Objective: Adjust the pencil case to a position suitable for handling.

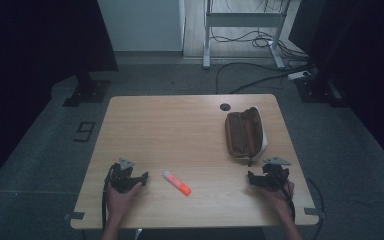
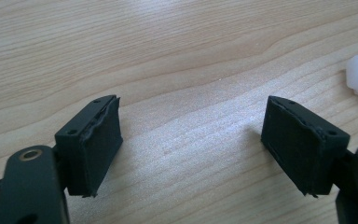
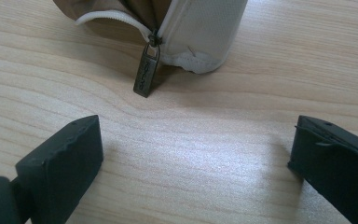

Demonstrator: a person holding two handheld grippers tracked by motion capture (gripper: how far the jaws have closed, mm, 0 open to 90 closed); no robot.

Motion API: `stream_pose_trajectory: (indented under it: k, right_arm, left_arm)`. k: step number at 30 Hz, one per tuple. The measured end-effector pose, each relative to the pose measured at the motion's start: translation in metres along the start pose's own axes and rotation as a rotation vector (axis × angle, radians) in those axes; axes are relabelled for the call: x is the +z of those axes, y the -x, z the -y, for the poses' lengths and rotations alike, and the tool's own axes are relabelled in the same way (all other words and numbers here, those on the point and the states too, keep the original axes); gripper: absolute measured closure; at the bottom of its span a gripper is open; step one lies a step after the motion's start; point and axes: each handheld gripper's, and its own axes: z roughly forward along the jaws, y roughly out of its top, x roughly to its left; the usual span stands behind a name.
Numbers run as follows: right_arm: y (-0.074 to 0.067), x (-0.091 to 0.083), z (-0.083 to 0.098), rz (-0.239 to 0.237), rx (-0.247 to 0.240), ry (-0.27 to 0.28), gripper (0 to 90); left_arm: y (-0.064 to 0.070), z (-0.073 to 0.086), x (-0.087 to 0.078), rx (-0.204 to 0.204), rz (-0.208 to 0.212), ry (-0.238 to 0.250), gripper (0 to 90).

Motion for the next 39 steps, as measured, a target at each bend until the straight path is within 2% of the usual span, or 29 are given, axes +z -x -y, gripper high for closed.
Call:
stream_pose_trajectory:
  k: [20, 24, 26, 31, 33, 39]
  right_arm:
    - [0.0, -0.003, 0.003, 0.011, 0.009, -0.009, 0.0]
    - [0.0, -0.005, 0.002, 0.022, 0.023, -0.006, 7.8]
    - [0.001, -0.01, 0.001, 0.015, 0.055, 0.027, 9.5]
    - [0.005, -0.022, -0.005, 0.009, 0.068, 0.065, 9.4]
    - [0.011, -0.031, -0.01, 0.006, 0.087, 0.1, 9.9]
    - [0.022, -0.044, -0.025, -0.001, 0.1, 0.153, 10.8]
  left_arm:
    - [0.0, -0.001, 0.001, 0.001, 0.0, -0.001, 19.7]
    - [0.0, -0.001, 0.001, 0.002, 0.0, -0.002, 19.8]
    - [0.0, -0.001, 0.001, 0.001, 0.0, -0.001, 19.8]
    - [0.0, -0.001, 0.001, 0.001, 0.001, -0.001, 19.8]
    - [0.0, -0.001, 0.001, 0.001, 0.001, -0.001, 19.8]
    - [0.0, -0.001, 0.001, 0.003, 0.001, -0.001, 19.8]
